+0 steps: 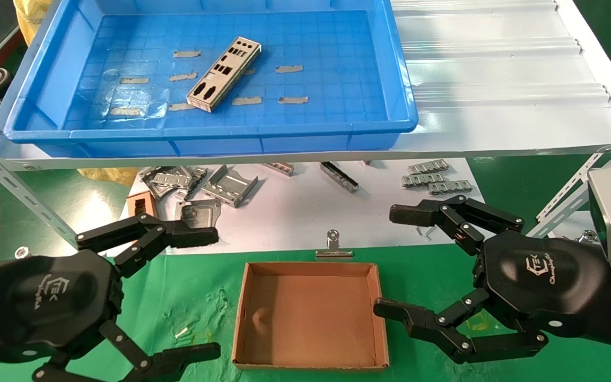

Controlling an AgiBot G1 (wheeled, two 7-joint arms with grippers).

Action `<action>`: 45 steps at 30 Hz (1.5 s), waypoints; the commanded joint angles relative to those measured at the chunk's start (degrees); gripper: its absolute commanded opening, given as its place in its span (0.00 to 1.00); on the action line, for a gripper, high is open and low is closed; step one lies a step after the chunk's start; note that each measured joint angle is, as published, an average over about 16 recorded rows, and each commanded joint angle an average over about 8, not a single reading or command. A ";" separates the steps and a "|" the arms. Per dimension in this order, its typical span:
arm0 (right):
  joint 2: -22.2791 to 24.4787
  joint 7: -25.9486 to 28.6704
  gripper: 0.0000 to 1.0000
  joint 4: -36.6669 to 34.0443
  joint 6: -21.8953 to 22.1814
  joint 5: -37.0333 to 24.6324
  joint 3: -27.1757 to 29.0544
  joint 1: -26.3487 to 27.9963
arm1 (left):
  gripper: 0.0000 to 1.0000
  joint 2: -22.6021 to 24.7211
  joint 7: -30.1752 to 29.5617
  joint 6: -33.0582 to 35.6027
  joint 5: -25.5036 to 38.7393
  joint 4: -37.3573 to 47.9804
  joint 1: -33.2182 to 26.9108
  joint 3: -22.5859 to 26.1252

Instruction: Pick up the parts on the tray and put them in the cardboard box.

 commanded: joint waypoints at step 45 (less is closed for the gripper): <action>0.00 0.00 1.00 0.00 0.00 0.00 0.00 0.00 | 1.00 0.00 0.00 0.00 0.00 0.00 0.00 0.00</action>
